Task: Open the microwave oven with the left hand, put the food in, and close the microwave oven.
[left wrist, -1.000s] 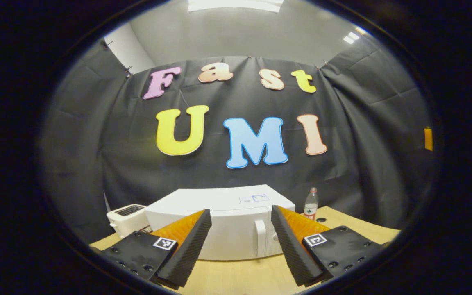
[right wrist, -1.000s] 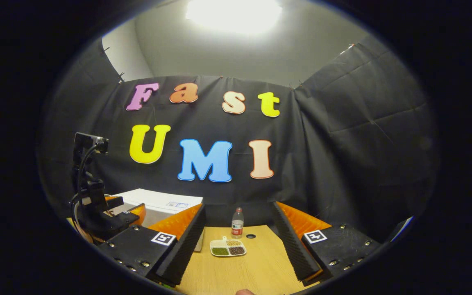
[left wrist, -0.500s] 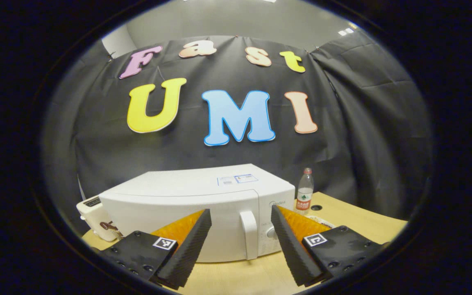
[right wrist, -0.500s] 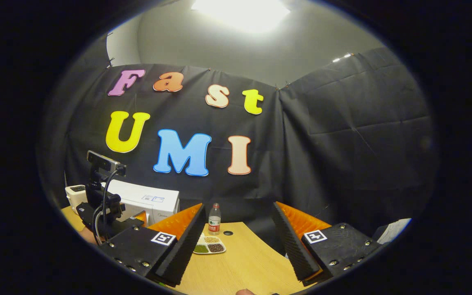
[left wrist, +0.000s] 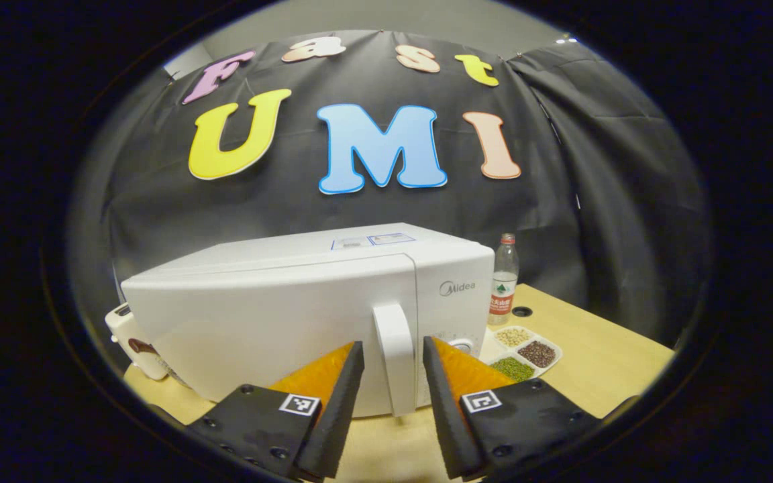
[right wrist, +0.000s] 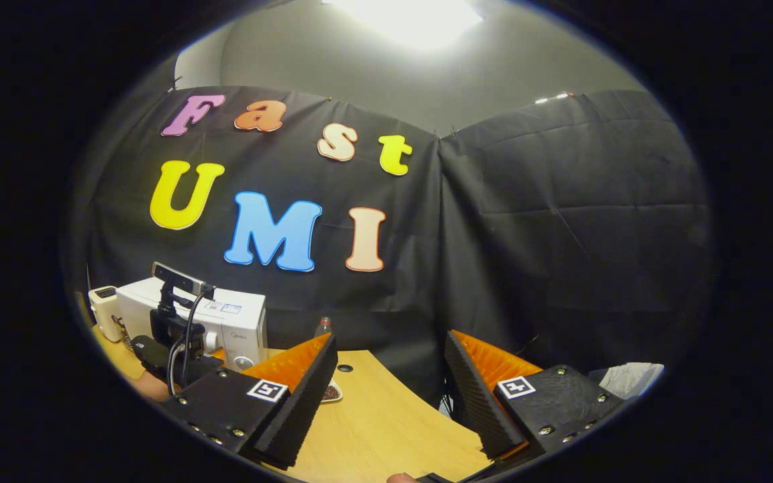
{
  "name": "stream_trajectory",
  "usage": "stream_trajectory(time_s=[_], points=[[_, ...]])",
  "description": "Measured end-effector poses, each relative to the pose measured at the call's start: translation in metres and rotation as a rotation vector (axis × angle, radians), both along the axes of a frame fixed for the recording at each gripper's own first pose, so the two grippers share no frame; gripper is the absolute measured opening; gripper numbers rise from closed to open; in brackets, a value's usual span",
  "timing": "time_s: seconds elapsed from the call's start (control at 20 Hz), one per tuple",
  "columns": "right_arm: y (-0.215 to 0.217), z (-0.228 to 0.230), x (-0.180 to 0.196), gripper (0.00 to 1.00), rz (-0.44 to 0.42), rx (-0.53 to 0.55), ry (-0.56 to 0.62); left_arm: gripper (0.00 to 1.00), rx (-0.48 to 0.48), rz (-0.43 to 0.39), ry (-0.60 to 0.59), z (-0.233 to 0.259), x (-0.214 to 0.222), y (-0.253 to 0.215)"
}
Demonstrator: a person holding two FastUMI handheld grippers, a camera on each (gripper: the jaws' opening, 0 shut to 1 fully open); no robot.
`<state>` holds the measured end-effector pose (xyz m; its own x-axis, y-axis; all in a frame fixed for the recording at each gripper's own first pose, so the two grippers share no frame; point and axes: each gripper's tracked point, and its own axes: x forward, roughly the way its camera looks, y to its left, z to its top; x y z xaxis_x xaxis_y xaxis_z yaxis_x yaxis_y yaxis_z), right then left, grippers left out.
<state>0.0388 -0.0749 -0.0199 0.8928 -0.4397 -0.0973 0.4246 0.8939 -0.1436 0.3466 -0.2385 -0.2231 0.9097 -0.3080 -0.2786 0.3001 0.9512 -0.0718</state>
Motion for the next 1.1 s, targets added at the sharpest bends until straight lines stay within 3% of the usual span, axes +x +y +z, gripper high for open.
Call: stream_trajectory(time_s=[0.05,0.2,0.45,0.5,0.65,0.7,0.75,0.85,0.9,1.1], points=[[-0.001,0.0,-0.002,0.98,-0.007,-0.002,0.005,0.58,-0.002,0.001,-0.003,0.0,0.003,-0.001],[-0.005,0.001,-0.007,0.98,-0.024,-0.009,0.011,0.37,0.004,-0.013,-0.007,-0.001,0.002,-0.009],[-0.006,0.001,-0.012,0.98,-0.029,-0.009,0.014,0.27,-0.008,-0.042,-0.004,0.001,-0.001,-0.008],[-0.006,-0.001,-0.014,0.98,-0.025,-0.008,0.02,0.18,0.008,-0.05,-0.002,0.001,-0.001,-0.007],[-0.003,-0.001,-0.013,0.98,-0.007,0.0,0.018,0.19,-0.003,-0.052,0.004,0.003,-0.001,-0.006],[-0.002,-0.002,-0.013,0.98,0.0,0.005,0.018,0.13,-0.009,-0.048,0.006,0.003,-0.001,-0.006],[0.0,-0.001,-0.012,0.98,0.009,0.005,0.012,0.15,-0.009,-0.047,0.017,0.003,-0.003,-0.006],[0.001,0.004,-0.012,0.98,0.03,-0.02,0.005,0.09,-0.013,-0.043,0.032,0.004,-0.004,-0.006],[0.001,0.006,-0.013,0.98,0.043,-0.033,0.004,0.09,-0.027,-0.03,0.067,0.0,-0.017,-0.003],[0.008,0.009,-0.012,0.98,0.119,-0.028,-0.006,0.09,-0.028,-0.043,0.025,0.01,-0.057,0.013]])
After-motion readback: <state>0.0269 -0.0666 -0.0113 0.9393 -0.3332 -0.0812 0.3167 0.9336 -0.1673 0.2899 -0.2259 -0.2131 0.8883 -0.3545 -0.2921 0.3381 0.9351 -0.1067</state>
